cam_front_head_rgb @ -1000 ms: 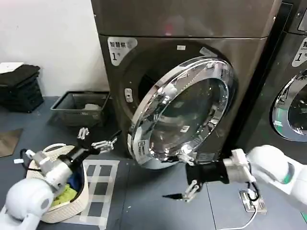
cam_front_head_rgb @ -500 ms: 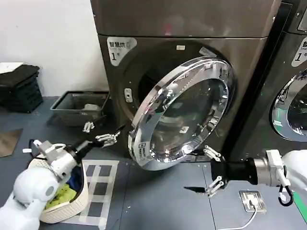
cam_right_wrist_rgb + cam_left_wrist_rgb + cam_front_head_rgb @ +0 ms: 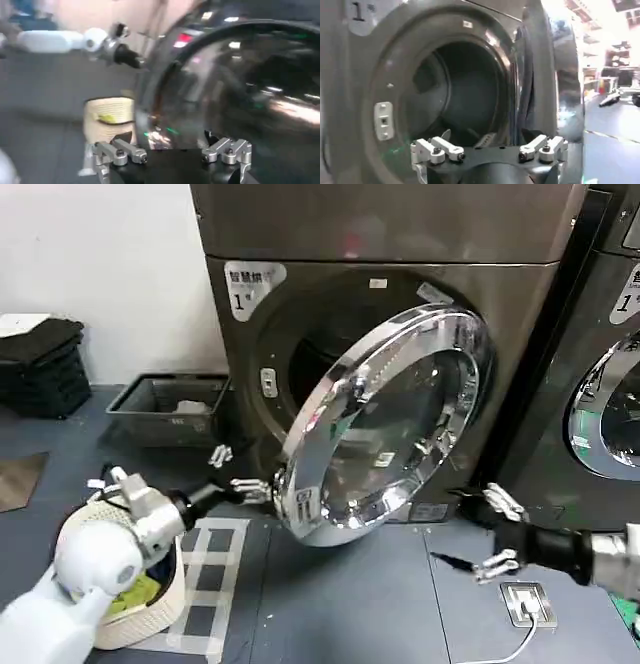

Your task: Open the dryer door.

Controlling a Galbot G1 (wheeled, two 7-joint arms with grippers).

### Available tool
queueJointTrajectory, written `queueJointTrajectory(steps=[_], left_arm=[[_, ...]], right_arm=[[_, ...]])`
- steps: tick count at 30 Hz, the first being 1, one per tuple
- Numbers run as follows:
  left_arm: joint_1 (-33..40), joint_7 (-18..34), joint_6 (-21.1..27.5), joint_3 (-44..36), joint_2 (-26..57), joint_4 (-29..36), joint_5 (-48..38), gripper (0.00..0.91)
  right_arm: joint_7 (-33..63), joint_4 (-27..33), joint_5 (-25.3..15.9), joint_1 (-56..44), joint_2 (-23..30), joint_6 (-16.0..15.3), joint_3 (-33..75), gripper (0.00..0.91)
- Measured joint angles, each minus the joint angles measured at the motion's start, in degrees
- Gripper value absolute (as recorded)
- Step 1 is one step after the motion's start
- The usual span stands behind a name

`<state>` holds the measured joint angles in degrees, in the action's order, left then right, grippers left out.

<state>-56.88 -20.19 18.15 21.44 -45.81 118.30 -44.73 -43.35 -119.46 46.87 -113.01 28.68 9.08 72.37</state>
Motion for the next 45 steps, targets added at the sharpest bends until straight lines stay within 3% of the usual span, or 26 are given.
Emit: queueJointTrajectory(steps=[5,17,22,32,45], left_arm=[[2.8,-0.2,-0.1,-3.6,-0.5,0.0,0.0,0.907],[9.8,0.0,-1.1,-12.9,-3.1,-1.7,1.1,0.907],[12.7,0.3,-1.6,-17.4,-4.7,-2.6,1.2,0.907],[17.8,1.5,-3.0,-26.3,-7.8,-4.6,2.3,0.907],[22.6,1.9,-5.0,-35.1,-13.2,-7.8,5.8,0.907]], right_arm=[[0.6,1.1,-0.2,-10.2,9.6,2.8,9.8,0.907],[6.7,6.6,-2.4,-15.7,27.5,7.8,20.4,0.907],[9.2,9.9,-3.4,-15.8,32.7,7.6,23.4,0.907],[17.1,17.3,-10.6,-14.4,41.3,3.8,27.8,0.907],[25.4,31.0,-14.2,-14.1,48.1,5.3,33.0,0.907]])
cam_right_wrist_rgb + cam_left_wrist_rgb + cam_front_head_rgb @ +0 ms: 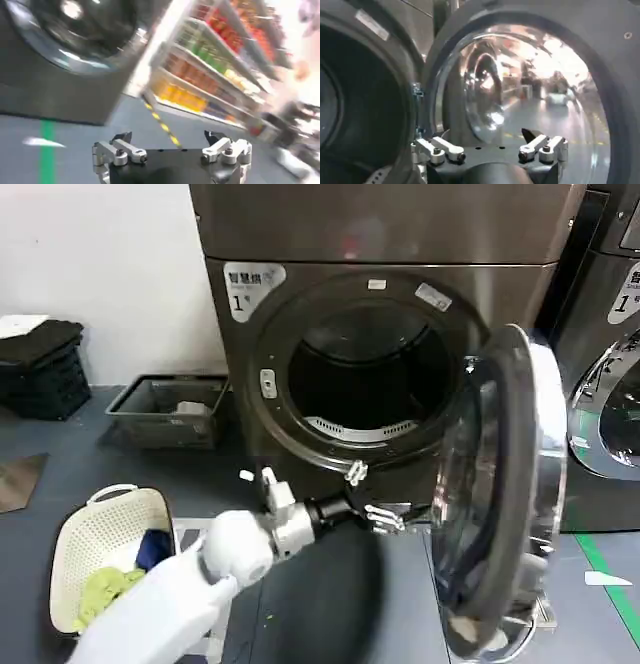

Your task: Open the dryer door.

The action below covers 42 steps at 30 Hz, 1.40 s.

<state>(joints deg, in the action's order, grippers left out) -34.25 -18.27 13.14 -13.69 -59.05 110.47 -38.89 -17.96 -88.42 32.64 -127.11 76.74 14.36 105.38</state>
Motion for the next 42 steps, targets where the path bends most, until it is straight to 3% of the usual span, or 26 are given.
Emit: queueJointTrajectory(steps=[6,12,26,33,42], left_arm=[[3.3,0.9,-1.7,-4.2,-3.1,-3.1,2.9,0.907],[6.6,1.6,-3.2,-7.9,-7.1,-6.9,6.2,0.907],[11.0,2.3,-4.8,-14.4,-16.8,-14.4,9.7,0.907],[11.7,2.8,-6.1,-15.8,-20.8,-18.1,11.2,0.907],[12.7,3.6,-11.4,-16.2,-25.9,-23.5,14.4,0.907]], right_arm=[[4.2,5.2,-1.5,-0.1,1.5,-0.7,1.7,0.907],[8.8,9.6,-3.8,-0.1,1.9,-4.1,3.8,0.907],[24.3,16.5,-9.8,0.1,2.4,-20.0,8.8,0.907],[24.6,16.9,-9.7,-0.5,3.4,-18.7,10.4,0.907],[23.7,14.9,-9.2,-0.5,5.6,-17.7,10.3,0.907]])
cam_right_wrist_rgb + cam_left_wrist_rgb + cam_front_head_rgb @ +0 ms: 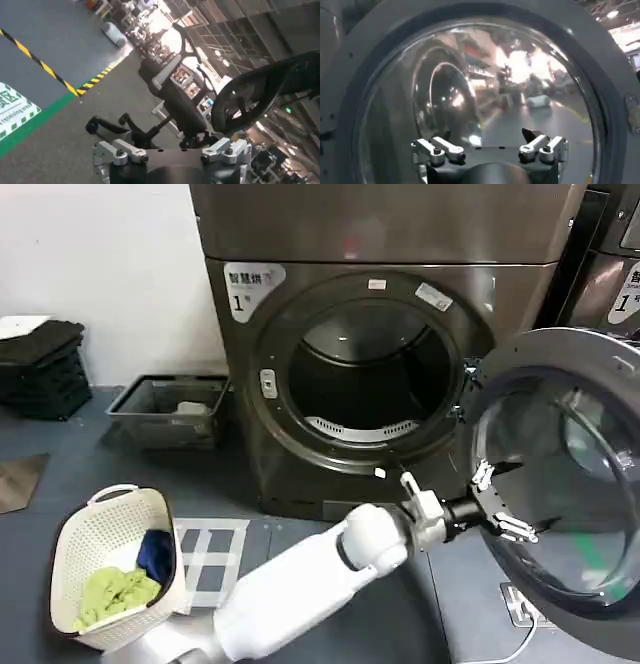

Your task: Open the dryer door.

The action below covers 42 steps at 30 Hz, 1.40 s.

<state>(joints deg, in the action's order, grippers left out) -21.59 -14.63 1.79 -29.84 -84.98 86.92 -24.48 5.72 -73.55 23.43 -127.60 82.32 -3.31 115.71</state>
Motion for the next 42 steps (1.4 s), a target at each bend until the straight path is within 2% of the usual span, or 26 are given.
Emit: queueJointTrajectory(steps=[7,14,27,42], left_arm=[[1.9,-0.3,-2.3,-0.7,-3.6,-5.4,3.1,0.907],[4.8,-0.4,-2.2,-2.3,-6.6,-10.5,3.1,0.907],[10.0,-0.4,-2.9,-3.1,-7.2,-17.6,2.8,0.907],[10.8,0.3,-0.7,-2.4,-7.2,-20.6,1.7,0.907]], right_arm=[[-0.4,-1.8,0.8,-0.6,1.1,0.0,0.0,0.907],[-1.2,-1.9,1.0,-0.9,1.5,0.4,0.0,0.907],[-1.8,-2.8,1.3,-0.8,2.1,0.5,-0.3,0.907],[-2.4,-4.1,2.3,-0.8,3.2,0.4,-0.4,0.907]])
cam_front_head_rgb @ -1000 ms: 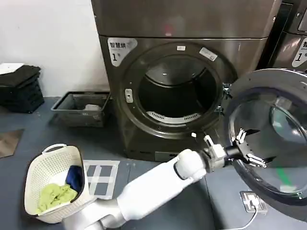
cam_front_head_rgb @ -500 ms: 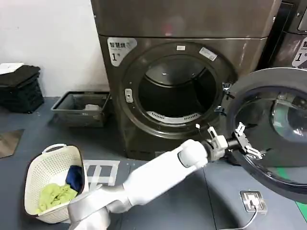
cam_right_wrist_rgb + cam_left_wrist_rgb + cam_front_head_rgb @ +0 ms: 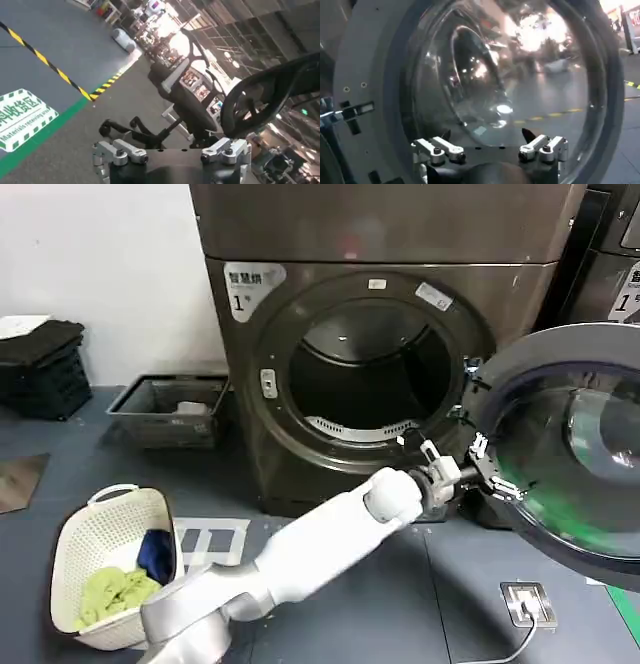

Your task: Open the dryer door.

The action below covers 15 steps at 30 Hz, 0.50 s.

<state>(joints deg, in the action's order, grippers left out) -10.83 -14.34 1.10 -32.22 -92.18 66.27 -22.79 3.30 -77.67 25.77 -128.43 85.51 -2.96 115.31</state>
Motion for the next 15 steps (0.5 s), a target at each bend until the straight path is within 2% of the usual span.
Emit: queueJointTrajectory(steps=[4,7,15], left_arm=[[-0.6,-0.5,3.9,-0.3,0.0,1.9,-3.1,0.907],[-1.5,-0.2,8.1,-0.9,0.0,5.9,-5.6,0.907],[-4.7,2.7,18.0,0.0,2.0,22.9,-10.2,0.907]], right_arm=[[-0.4,0.0,0.1,0.0,-0.1,0.0,0.1,0.907],[-0.7,-0.5,0.2,0.0,-0.3,-0.1,0.2,0.907],[-2.3,-1.9,0.3,1.2,-1.1,-0.9,-0.3,0.907]])
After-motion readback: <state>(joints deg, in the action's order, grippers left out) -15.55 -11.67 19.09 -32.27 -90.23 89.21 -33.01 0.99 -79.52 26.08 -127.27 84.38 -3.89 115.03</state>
